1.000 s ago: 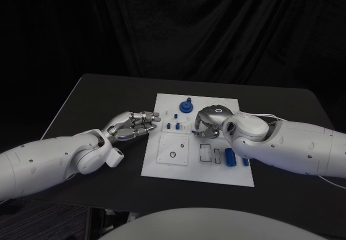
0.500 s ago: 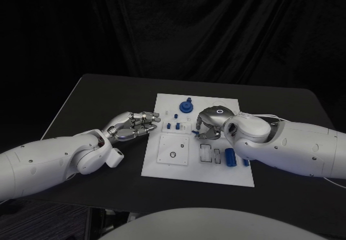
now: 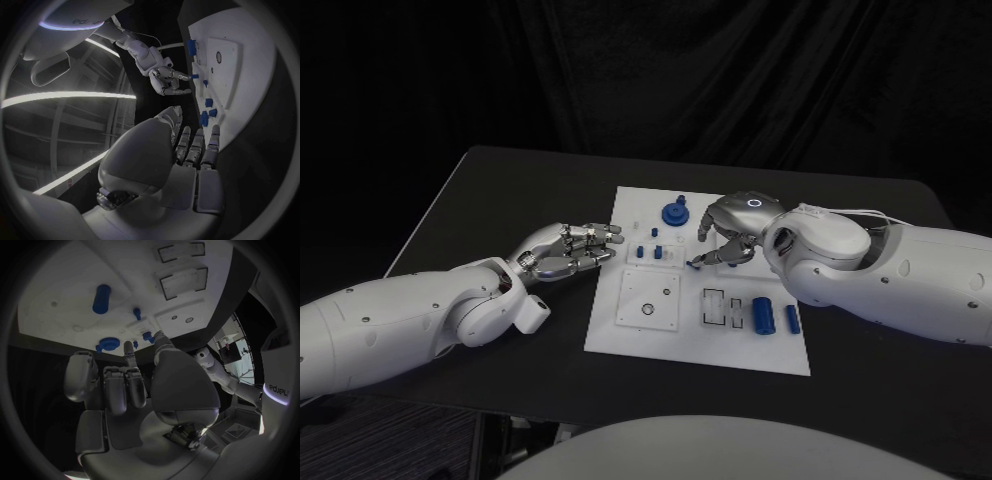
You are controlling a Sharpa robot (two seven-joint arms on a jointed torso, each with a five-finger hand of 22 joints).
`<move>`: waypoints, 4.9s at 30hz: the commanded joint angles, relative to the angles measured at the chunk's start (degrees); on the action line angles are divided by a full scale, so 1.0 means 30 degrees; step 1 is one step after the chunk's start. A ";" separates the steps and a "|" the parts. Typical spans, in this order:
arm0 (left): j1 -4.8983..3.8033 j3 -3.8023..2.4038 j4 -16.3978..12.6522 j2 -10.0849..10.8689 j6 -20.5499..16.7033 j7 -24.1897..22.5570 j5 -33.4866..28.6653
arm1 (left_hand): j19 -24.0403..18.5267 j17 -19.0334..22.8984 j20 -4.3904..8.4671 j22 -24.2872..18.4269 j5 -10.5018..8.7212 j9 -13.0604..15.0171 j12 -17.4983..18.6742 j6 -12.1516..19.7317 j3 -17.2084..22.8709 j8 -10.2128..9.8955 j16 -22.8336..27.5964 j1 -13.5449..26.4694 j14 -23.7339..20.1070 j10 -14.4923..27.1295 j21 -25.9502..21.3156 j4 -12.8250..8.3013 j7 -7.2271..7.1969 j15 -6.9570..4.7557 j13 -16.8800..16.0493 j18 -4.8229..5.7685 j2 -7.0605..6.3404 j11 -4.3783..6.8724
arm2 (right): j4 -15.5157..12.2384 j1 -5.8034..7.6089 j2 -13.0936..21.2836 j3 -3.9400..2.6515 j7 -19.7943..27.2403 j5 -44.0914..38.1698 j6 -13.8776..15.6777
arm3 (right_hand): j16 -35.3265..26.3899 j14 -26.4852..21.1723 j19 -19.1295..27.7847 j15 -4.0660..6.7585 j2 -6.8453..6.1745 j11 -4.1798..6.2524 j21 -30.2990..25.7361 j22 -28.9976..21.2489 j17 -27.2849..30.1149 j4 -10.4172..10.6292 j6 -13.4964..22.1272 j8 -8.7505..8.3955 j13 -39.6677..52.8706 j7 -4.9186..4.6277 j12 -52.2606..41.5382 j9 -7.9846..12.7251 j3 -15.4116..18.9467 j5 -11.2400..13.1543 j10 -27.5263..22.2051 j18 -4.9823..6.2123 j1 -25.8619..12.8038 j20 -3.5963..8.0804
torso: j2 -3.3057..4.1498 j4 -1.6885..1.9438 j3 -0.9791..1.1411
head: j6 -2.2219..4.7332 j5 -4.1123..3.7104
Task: Assemble the parts on the task board
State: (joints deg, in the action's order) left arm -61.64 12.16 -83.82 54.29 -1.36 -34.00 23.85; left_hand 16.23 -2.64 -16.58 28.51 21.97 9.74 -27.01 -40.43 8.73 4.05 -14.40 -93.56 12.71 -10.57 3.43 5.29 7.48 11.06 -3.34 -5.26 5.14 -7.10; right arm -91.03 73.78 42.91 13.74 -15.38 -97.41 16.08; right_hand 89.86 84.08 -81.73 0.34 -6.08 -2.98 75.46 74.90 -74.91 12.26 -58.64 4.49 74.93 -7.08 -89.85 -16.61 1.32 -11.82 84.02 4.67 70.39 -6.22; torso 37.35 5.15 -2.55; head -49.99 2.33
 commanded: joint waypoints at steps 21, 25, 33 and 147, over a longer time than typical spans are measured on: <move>0.0095 -0.0016 0.0213 -0.0252 0.0249 -0.0230 -0.0129 | 0.0146 -0.0026 -0.0053 0.0005 0.0079 -0.0022 -0.0096 0.0073 0.0151 0.0114 -0.0136 0.0030 0.0058 0.0090 0.0051 -0.0004 -0.0001 0.0158 0.0019 0.0366 0.0130 -0.0016 | -0.0181 0.0369 -0.0321 0.0005 -0.1525 -0.1031 -0.5694 | 0.0047 0.1973 -0.2755 -0.0034 0.0580 -0.0112 0.4847 0.5033 -0.5030 -0.0883 0.1029 -0.0278 0.5023 -0.0170 -0.0049 0.0873 -0.0744 -0.1966 0.1993 -0.1555 0.1654 0.0136 | 0.0080 0.0029 0.0099 | -0.0002 0.0009; 0.0137 -0.0016 0.0281 -0.0321 0.0282 -0.0251 -0.0131 | 0.0146 -0.0026 -0.0053 0.0005 0.0079 -0.0022 -0.0096 0.0073 0.0151 0.0114 -0.0136 0.0030 0.0058 0.0090 0.0051 -0.0004 -0.0001 0.0158 0.0019 0.0366 0.0130 -0.0016 | -0.0117 0.0367 -0.0579 0.0007 -0.1535 -0.0866 -0.6141 | 0.0047 0.1973 -0.2755 -0.0039 0.0727 -0.0113 0.4847 0.5033 -0.5030 -0.0964 0.0998 -0.0219 0.5023 -0.0165 -0.0049 0.1004 -0.0949 -0.2449 0.1993 -0.1555 0.1710 0.0127 | 0.0057 -0.0015 0.0071 | -0.0002 -0.0003; 0.0300 -0.0017 0.0292 -0.0338 0.0292 -0.0303 -0.0132 | 0.0169 -0.0028 -0.0052 0.0014 0.0090 -0.0024 -0.0097 0.0080 0.0165 0.0115 -0.0155 0.0031 0.0066 0.0102 0.0051 -0.0007 0.0006 0.0170 0.0020 0.0372 0.0138 -0.0029 | 0.0328 0.0346 -0.1177 0.0012 -0.1416 -0.0782 -0.5565 | 0.0047 0.1973 -0.2755 0.0042 0.0895 -0.0013 0.4847 0.5033 -0.5030 -0.1232 0.0538 -0.0126 0.5023 -0.0049 -0.0049 0.1230 -0.1634 -0.3926 0.1993 -0.1555 0.1880 0.0176 | 0.0038 -0.0051 0.0060 | -0.0002 0.0001; 0.0501 -0.0018 0.0168 -0.0143 0.0346 -0.0260 -0.0131 | 0.0519 -0.0033 -0.0037 0.0180 0.0380 -0.0031 -0.0283 0.0106 0.0407 0.0148 -0.0240 -0.0028 0.0032 0.0123 0.0116 -0.0123 0.0126 0.0173 0.0007 0.0370 0.0237 -0.0211 | 0.0262 -0.0755 -0.0914 0.0010 -0.1472 -0.1065 -0.1919 | 0.0047 0.1973 -0.2369 0.0368 -0.0156 0.0288 0.4173 0.4739 -0.5030 -0.4045 -0.0462 -0.0253 0.5023 0.0215 -0.0049 0.1274 -0.7397 -0.4286 0.1993 -0.1337 -0.0703 0.0516 | 0.0061 -0.0221 0.0092 | -0.0002 0.0268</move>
State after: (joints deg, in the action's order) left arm -60.24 12.15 -83.14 53.91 -0.88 -34.03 23.84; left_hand 17.57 -2.66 -16.69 29.05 22.91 9.71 -27.55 -40.22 9.68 4.27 -14.85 -93.59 12.92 -10.36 3.43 4.97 7.68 11.26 -3.34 -4.36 5.29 -7.31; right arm -90.05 71.40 40.08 13.78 -19.89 -100.48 10.01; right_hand 89.85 83.93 -83.84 1.93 -6.62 -1.65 88.19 74.95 -74.90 0.08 -60.29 3.87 74.90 -6.47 -89.84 -12.82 -21.10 -25.00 83.92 0.91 68.74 -4.30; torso 37.51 4.51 -2.21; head -49.99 3.10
